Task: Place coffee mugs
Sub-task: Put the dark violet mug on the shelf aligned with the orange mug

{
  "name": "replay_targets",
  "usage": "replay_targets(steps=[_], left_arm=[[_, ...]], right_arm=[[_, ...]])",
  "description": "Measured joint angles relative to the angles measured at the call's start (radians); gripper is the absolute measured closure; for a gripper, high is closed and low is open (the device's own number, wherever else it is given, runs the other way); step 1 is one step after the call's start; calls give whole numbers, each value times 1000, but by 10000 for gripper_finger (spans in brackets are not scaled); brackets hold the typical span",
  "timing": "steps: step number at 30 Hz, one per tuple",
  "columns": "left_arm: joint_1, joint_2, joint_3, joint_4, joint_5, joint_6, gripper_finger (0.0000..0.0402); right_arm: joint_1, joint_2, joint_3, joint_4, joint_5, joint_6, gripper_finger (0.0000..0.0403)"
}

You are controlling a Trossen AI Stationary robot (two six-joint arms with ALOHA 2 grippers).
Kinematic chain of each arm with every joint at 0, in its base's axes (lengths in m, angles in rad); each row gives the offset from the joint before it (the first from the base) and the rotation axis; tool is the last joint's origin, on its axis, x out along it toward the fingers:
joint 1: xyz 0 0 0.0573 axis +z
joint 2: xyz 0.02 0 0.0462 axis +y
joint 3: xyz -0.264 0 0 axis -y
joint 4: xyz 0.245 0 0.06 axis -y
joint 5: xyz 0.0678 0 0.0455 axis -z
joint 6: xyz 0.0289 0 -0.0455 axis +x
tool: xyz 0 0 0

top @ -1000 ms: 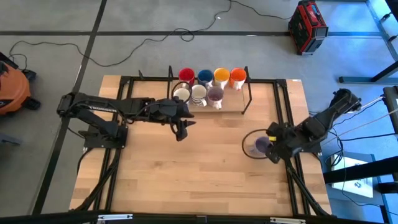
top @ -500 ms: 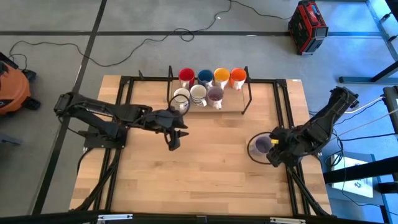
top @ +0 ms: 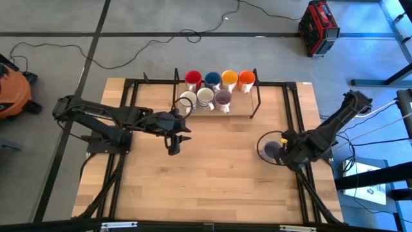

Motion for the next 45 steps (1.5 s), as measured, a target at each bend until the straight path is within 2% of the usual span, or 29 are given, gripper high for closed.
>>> replay_targets(steps=[5, 16, 21, 30, 36, 45], left_arm=[[0, 2, 2, 6, -7, 2, 269], [0, 2, 2, 7, -10, -3, 269], [0, 2, 2, 7, -13, 2, 269], [18, 2, 2, 7, -16, 6, 269], [19, 2, 2, 7, -16, 6, 269], [19, 2, 2, 8, -16, 5, 269]], right_arm=[[-77, -4, -83, 13, 27, 69, 178], [-188, 48, -78, 26, 10, 40, 186], [-245, 78, -78, 74, -25, -46, 238], [-327, 93, -78, 107, -3, -171, 342], [-325, 93, -78, 149, 2, -312, 392], [-326, 93, -61, 254, 8, -746, 399]])
